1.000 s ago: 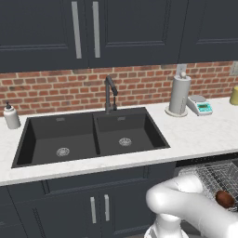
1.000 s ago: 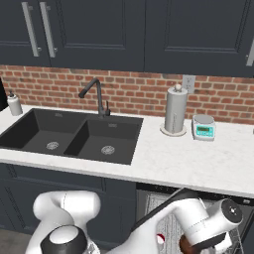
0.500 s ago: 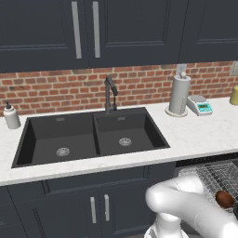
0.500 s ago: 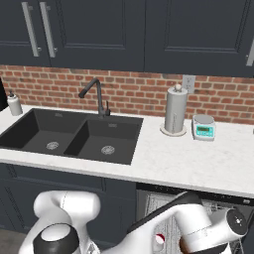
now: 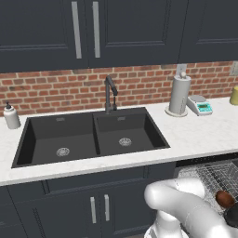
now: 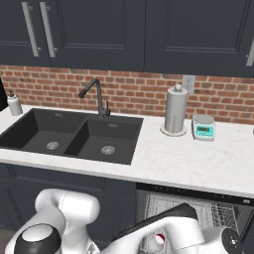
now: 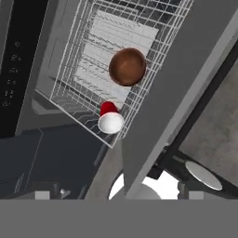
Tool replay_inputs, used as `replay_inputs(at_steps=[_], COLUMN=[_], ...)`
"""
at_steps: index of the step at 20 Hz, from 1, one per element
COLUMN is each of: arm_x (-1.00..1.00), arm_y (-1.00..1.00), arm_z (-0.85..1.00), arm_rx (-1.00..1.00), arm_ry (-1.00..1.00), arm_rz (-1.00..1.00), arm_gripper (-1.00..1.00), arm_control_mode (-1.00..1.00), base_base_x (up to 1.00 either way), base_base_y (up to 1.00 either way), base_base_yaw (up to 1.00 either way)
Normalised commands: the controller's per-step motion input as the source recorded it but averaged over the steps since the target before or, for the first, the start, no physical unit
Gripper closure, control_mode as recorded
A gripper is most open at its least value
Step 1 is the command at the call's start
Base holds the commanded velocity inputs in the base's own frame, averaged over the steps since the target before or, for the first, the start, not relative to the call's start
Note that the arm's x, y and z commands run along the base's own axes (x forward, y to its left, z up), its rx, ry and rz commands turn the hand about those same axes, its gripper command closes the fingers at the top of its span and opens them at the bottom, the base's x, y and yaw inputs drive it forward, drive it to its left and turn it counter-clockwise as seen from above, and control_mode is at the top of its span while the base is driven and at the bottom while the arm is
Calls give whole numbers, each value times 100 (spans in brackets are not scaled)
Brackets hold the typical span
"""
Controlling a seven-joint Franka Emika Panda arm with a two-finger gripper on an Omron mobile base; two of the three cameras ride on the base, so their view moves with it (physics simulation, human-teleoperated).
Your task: Pick up the cup and bowl from the counter, place them in the dishwasher, and close the dishwasher door.
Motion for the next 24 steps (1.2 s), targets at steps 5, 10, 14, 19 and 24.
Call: replay_inputs(at_steps=[5,10,14,19,24], arm_x=[-59,-11,-22,-19,-12], arm_y=[4,14,17,13,0], arm_z=[0,0,-2,-11,-17], arm_rx=[9,12,25,21,1], arm_ry=[-1,-5,-13,-15,-15], arm_rz=[-14,-31,-38,-30,-1], arm_gripper=[-100,-100,-100,-100,-100], arm_control_mode=[-100,-100,-100,-100,-100], base_base_x=[0,0,0,0,0], base_base_y=[0,0,0,0,0], base_base_yaw=[0,0,0,0,0])
